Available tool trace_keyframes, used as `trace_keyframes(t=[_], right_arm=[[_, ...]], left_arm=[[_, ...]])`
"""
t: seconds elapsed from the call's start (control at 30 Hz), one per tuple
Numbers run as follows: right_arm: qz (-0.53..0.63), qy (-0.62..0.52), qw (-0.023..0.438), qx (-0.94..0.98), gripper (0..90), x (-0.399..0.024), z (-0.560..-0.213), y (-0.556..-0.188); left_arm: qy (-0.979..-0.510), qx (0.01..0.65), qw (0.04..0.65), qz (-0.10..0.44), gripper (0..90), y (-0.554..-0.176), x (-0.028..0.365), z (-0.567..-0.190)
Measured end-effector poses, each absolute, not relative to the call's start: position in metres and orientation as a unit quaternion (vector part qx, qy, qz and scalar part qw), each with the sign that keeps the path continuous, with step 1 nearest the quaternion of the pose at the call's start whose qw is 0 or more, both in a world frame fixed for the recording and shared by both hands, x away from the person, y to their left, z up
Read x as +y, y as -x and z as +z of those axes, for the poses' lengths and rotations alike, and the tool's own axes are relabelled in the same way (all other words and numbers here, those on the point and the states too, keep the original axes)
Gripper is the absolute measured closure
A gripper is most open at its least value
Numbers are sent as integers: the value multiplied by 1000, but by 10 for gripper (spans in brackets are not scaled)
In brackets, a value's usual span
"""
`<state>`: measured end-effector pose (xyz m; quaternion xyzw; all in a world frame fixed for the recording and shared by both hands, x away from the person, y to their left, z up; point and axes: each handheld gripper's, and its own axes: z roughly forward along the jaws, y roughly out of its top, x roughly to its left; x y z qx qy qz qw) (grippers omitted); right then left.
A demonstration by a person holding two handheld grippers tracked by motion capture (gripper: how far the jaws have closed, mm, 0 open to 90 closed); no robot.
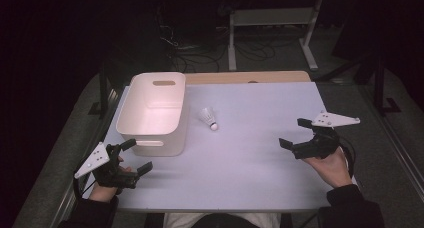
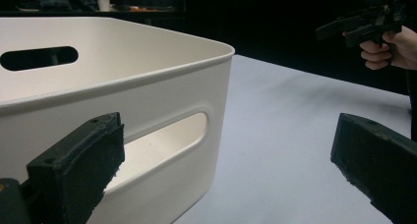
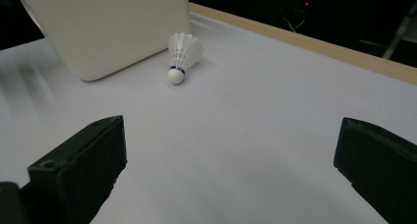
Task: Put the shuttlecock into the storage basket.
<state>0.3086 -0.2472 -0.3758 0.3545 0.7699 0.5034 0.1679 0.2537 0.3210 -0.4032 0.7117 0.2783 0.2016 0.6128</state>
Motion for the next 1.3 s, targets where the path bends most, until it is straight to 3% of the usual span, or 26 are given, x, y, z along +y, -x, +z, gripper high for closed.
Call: trace_keyframes(t=[1.3], right_arm=[[473,-334,150,801,0,-223,-356,-328]], left_arm=[[-714,280,609,203,0,-254,321,-404]])
